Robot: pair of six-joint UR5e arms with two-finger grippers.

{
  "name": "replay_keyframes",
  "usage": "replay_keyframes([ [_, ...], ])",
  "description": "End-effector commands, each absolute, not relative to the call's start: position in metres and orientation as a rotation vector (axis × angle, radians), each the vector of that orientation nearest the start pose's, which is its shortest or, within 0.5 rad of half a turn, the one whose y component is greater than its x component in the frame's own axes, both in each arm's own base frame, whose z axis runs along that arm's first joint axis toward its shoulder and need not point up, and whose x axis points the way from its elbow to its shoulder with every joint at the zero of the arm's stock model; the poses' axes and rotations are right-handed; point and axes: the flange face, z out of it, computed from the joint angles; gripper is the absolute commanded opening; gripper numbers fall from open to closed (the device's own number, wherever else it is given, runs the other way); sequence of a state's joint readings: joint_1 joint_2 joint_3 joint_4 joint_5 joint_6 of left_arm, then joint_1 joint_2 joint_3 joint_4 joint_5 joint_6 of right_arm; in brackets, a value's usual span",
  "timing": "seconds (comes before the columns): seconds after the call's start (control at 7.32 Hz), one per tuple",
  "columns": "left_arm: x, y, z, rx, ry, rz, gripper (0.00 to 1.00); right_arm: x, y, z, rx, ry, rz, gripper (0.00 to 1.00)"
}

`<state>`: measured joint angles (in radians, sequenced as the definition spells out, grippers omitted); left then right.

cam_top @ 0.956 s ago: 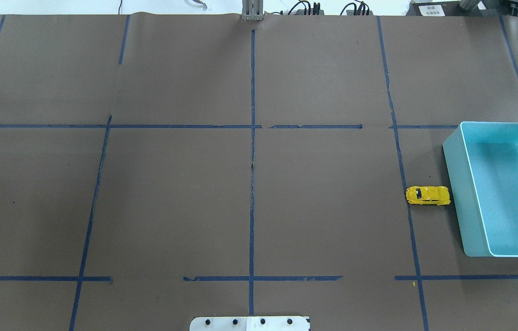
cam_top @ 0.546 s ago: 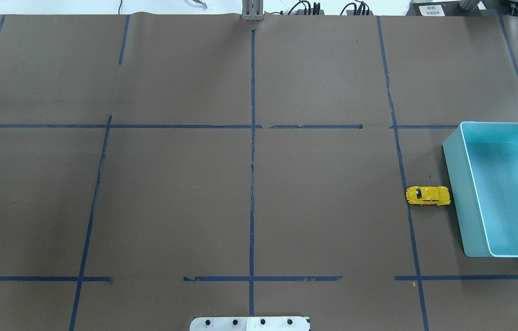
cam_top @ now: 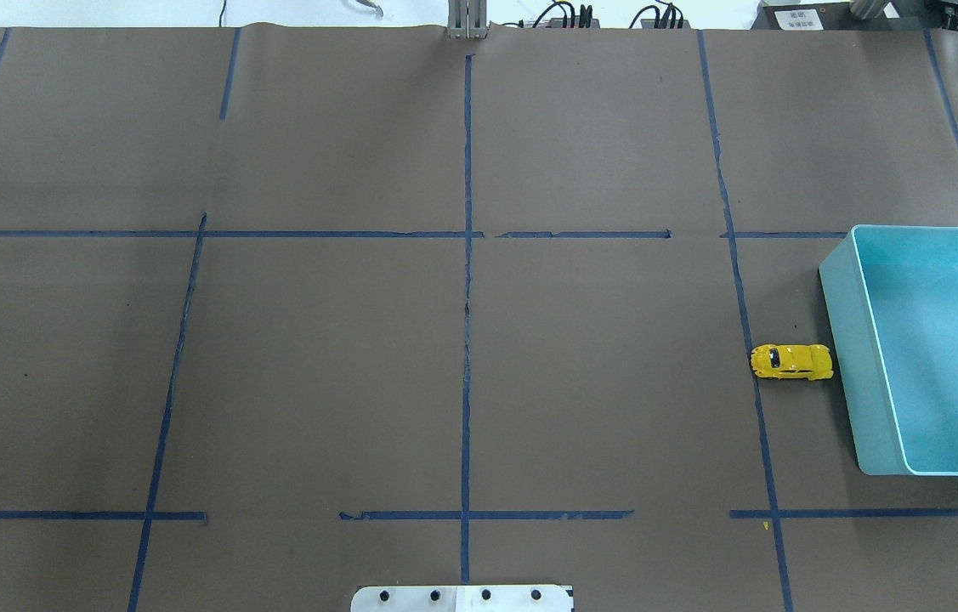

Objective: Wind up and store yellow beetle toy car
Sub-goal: 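Lower the right gripper onto the car beside the blue bin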

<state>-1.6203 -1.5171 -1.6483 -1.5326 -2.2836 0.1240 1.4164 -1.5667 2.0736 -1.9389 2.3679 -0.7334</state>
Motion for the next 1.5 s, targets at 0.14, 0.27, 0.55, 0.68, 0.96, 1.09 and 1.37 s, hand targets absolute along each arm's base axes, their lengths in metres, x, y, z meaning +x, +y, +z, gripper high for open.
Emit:
replay_keyframes([
  [0.14,-0.088,-0.448,0.650,0.050,0.815,0.043,1.00,-0.131,-0.473,0.375,0.344,-0.805,-1.088,1.00],
  [0.27,-0.087,-0.449,0.648,0.052,0.828,0.043,1.00,-0.152,-0.472,0.365,0.346,-0.788,-1.132,1.00],
  [0.55,-0.087,-0.448,0.654,0.016,0.827,-0.014,1.00,-0.210,-0.454,0.373,0.308,-0.635,-1.286,1.00],
  [0.68,-0.087,-0.447,0.657,0.001,0.823,-0.045,1.00,-0.222,-0.452,0.381,0.344,-0.608,-1.317,1.00],
  [0.96,-0.088,-0.447,0.655,0.008,0.815,-0.036,1.00,-0.258,-0.450,0.436,0.321,-0.585,-1.290,1.00],
  [1.09,-0.089,-0.447,0.656,0.014,0.791,-0.028,1.00,-0.282,-0.435,0.447,0.354,-0.574,-1.284,1.00],
  [1.37,-0.092,-0.448,0.656,0.024,0.752,-0.022,1.00,-0.309,-0.426,0.462,0.363,-0.579,-1.298,0.99],
])
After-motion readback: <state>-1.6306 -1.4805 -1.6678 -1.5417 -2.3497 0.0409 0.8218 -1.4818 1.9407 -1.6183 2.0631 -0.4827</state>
